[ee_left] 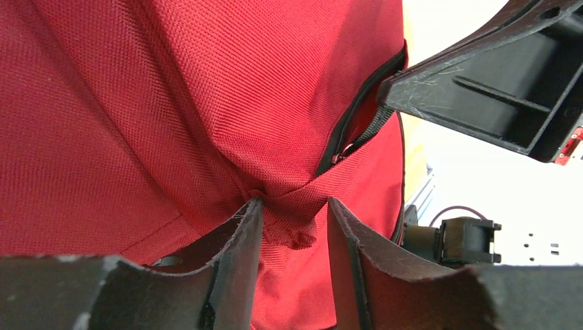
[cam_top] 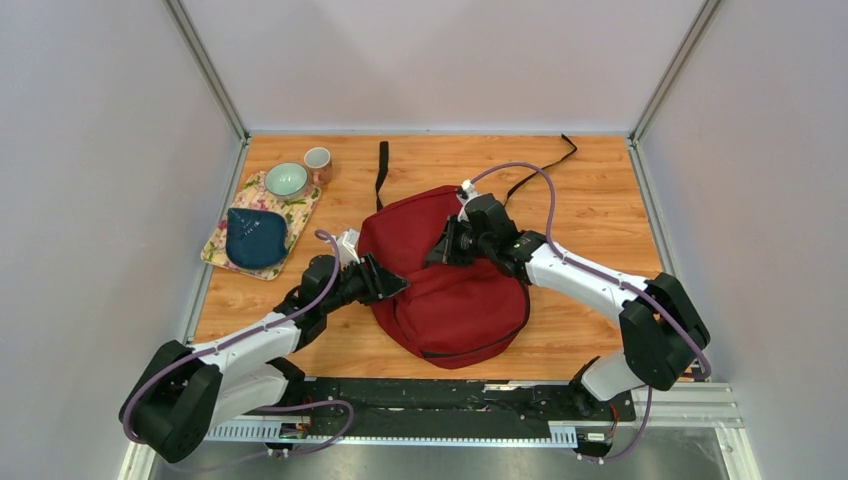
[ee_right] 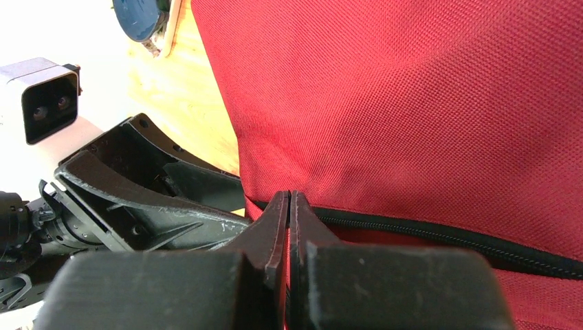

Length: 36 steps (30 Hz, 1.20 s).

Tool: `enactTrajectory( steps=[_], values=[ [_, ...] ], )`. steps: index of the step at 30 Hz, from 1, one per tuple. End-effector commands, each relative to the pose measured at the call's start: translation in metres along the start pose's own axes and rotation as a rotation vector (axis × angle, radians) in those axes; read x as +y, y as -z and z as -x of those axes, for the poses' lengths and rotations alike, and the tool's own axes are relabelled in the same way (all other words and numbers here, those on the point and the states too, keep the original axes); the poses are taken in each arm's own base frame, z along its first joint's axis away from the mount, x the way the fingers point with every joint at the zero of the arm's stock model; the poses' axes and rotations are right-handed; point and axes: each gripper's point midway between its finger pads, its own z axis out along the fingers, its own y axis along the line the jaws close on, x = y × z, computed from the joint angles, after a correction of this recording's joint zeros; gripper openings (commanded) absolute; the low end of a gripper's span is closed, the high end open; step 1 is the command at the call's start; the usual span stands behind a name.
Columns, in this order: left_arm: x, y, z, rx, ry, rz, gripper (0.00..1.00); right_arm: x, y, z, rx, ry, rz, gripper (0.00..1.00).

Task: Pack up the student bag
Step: Zip the student bag at the center of the board.

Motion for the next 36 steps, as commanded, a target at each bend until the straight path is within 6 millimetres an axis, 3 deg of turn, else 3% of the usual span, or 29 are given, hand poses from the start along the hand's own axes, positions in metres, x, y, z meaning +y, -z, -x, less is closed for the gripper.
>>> enactTrajectory(
  steps=[1,8,9,12,17,22,26,36],
  values=[
    [-0.009,-0.003,0.009,-0.012,-0.037,-0.014,0.46,0.014,0.005,0.008,-0.035,0.013,0.05,0.0],
    [-0.003,-0.003,0.005,0.001,-0.047,0.009,0.17,0.015,0.005,0.009,-0.035,0.018,0.052,0.0],
    [-0.003,-0.003,0.004,0.004,-0.049,0.008,0.01,0.015,0.005,0.01,-0.037,0.02,0.052,0.0],
    [0.0,-0.002,0.001,0.021,-0.063,0.013,0.0,0.012,0.006,0.011,-0.041,0.03,0.029,0.0],
    [0.009,0.006,-0.004,0.028,-0.116,0.048,0.0,-0.007,0.017,0.033,-0.137,0.017,-0.082,0.0],
    [0.036,0.021,-0.014,0.044,-0.156,0.156,0.0,-0.029,0.027,0.049,-0.173,-0.006,-0.137,0.0],
    [0.042,0.031,-0.018,0.048,-0.191,0.18,0.0,-0.044,0.034,0.058,-0.189,-0.022,-0.167,0.0],
    [0.058,0.043,-0.023,0.065,-0.222,0.257,0.0,-0.067,0.051,0.062,-0.219,-0.032,-0.224,0.0]
  ],
)
